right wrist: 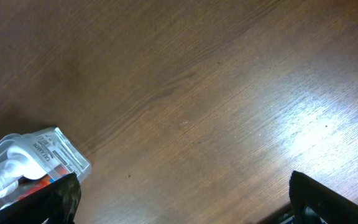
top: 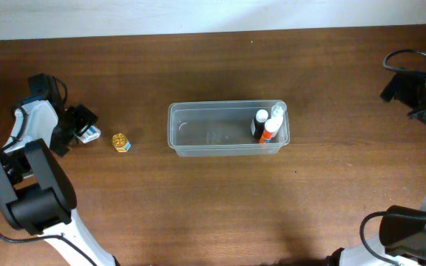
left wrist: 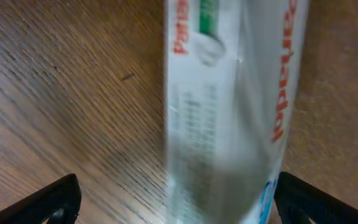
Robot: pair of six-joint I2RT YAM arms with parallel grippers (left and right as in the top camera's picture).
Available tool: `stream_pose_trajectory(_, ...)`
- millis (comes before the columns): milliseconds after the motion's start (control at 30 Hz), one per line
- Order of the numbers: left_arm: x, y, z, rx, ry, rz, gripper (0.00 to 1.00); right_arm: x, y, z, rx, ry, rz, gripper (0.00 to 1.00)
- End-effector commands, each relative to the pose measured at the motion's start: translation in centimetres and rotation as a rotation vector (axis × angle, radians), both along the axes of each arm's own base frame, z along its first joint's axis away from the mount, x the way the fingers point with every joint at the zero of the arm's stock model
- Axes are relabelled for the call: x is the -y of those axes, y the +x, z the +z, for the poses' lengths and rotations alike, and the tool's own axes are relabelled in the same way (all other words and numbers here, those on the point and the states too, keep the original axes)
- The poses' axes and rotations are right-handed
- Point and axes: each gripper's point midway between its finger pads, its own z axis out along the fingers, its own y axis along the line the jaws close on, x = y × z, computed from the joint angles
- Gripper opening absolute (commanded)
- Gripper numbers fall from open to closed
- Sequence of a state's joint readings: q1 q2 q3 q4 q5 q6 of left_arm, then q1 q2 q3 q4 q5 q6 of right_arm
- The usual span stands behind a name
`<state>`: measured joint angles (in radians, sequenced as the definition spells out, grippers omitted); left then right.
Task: Pack container
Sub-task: 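Lower the left gripper and grasp the Panadol box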
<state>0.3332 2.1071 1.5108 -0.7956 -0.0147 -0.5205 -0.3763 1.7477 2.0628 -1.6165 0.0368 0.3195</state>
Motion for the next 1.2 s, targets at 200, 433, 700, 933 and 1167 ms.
stream_pose_trajectory(200, -0.7, 0.7, -0.7, 0.011, 0.027, -0.009, 0.99, 0.2, 0.0, 0.5, 0.017, -0.009, -0.017, 0.98)
stream_pose_trajectory(433, -1.4, 2.3, -0.3, 0.075, 0.065, -0.015, 0.99, 0.2, 0.0, 0.5, 0.017, -0.009, -0.017, 0.98)
stream_pose_trajectory(700, -1.6, 2.6, -0.2, 0.084, 0.076, -0.034, 0.66, 0.2, 0.0, 0.5, 0.017, -0.009, -0.017, 0.99)
stream_pose_trajectory(933, -0.9, 0.6, -0.7, 0.0, 0.048, -0.057, 0.52, 0.2, 0.0, 0.5, 0.017, -0.009, -0.017, 0.98)
stream_pose_trajectory(1167, 1.2, -1.5, -1.1, -0.075, -0.056, -0.069, 0.52, 0.2, 0.0, 0.5, 0.017, -0.009, -0.016, 0.98)
